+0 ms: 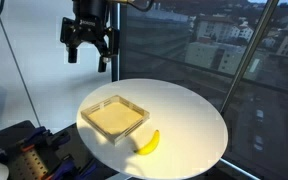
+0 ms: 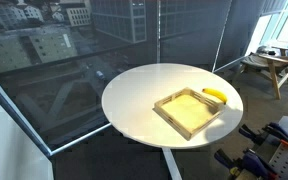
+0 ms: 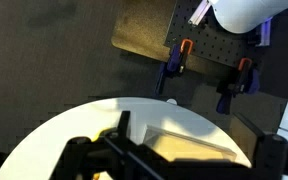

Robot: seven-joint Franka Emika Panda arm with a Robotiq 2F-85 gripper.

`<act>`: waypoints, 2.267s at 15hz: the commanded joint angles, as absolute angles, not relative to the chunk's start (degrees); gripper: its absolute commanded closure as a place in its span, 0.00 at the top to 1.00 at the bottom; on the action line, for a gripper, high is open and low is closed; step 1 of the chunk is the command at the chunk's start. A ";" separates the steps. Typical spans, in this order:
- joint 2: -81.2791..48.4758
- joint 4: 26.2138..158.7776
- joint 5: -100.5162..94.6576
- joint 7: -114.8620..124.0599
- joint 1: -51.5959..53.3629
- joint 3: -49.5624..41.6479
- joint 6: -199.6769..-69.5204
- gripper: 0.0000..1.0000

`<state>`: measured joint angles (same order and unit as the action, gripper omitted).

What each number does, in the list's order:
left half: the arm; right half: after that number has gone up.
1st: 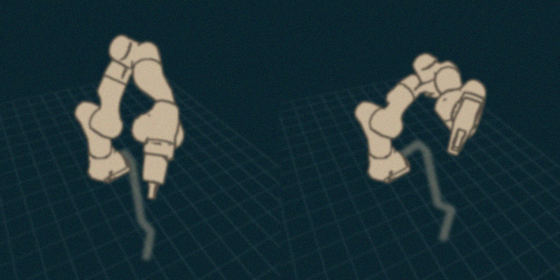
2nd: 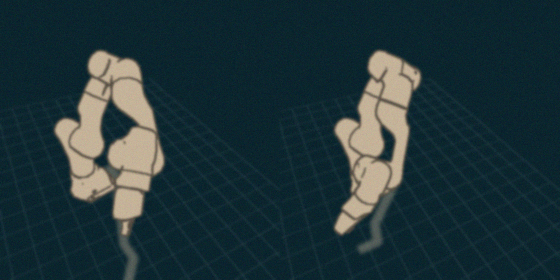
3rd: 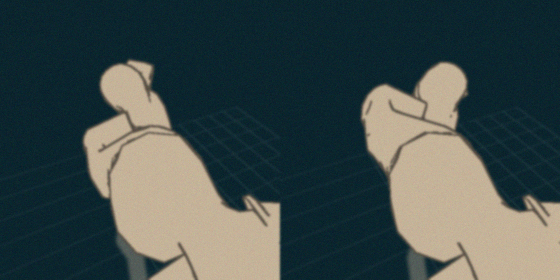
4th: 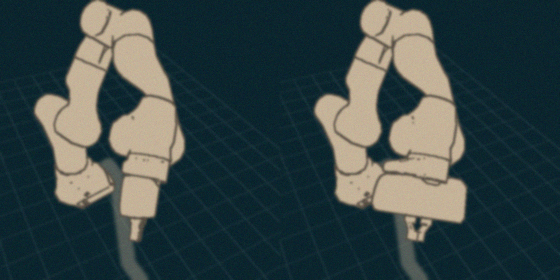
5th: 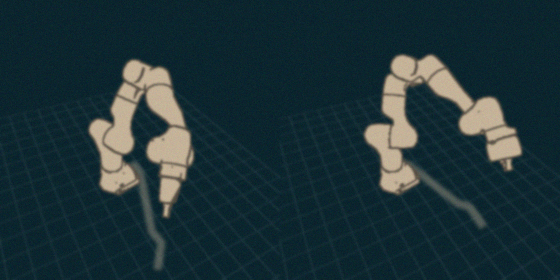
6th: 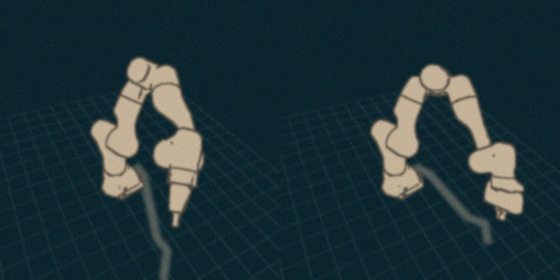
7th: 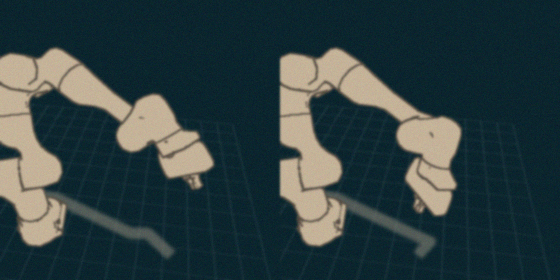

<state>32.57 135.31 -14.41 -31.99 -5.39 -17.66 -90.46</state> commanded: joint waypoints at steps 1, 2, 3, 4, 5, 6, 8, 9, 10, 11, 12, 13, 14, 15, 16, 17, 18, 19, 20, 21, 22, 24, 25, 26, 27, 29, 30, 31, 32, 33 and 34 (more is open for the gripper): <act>32.52 135.20 -14.30 -32.08 -5.62 -17.45 -90.40 1.00; 32.55 135.20 -14.30 -32.08 -5.62 -17.45 -90.40 1.00; 32.55 135.20 -14.30 -32.08 -5.62 -17.45 -90.41 1.00; 32.55 135.20 -14.30 -32.08 -5.62 -17.45 -90.41 1.00; 32.55 135.20 -14.30 -32.08 -5.62 -17.45 -90.41 1.00; 32.55 135.20 -14.30 -32.08 -5.62 -17.45 -90.41 1.00; 32.55 135.20 -14.30 -32.08 -5.62 -17.45 -90.41 1.00; 32.55 135.20 -14.30 -32.08 -5.62 -17.45 -90.41 1.00; 32.55 135.20 -14.30 -32.08 -5.62 -17.45 -90.41 1.00; 32.55 135.20 -14.30 -32.08 -5.62 -17.45 -90.41 1.00; 32.55 135.20 -14.30 -32.08 -5.62 -17.45 -90.41 1.00; 32.42 135.11 -14.15 -32.13 -5.54 -17.46 -90.40 1.00; 32.20 134.99 -13.88 -32.23 -5.44 -17.53 -90.43 1.00; 32.01 134.86 -13.61 -32.47 -5.32 -17.65 -90.45 1.00; 31.86 134.77 -13.15 -32.67 -5.18 -17.81 -90.76 1.00; 31.77 134.74 -12.57 -32.90 -5.02 -18.01 -91.24 1.00; 31.61 134.70 -12.01 -32.98 -4.91 -18.12 -91.72 1.00; 31.42 134.64 -11.39 -33.05 -4.82 -18.17 -92.11 1.00; 31.15 134.52 -10.54 -33.14 -4.72 -18.28 -92.64 1.00; 30.92 134.46 -9.86 -33.14 -4.71 -18.28 -93.18 1.00; 30.64 134.41 -9.09 -33.17 -4.67 -18.28 -93.88 1.00; 30.10 134.46 -8.12 -32.95 -4.73 -18.05 -95.69 1.00; 29.78 134.48 -7.86 -32.75 -4.79 -17.92 -96.81 1.00; 29.35 134.39 -7.51 -32.60 -4.80 -17.85 -97.86 1.00; 28.95 134.32 -7.21 -32.49 -4.83 -17.79 -99.01 1.00; 28.04 134.13 -6.72 -32.26 -4.92 -17.66 -101.06 1.00; 27.63 134.08 -6.54 -32.06 -4.98 -17.60 -102.23 1.00; 27.19 133.97 -6.30 -31.94 -5.01 -17.54 -103.12 1.00; 26.79 133.89 -5.99 -31.85 -5.03 -17.50 -104.07 1.00; 26.39 133.81 -5.64 -31.64 -5.06 -17.43 -105.01 1.00; 26.06 133.76 -5.31 -31.43 -5.10 -17.35 -105.82 1.00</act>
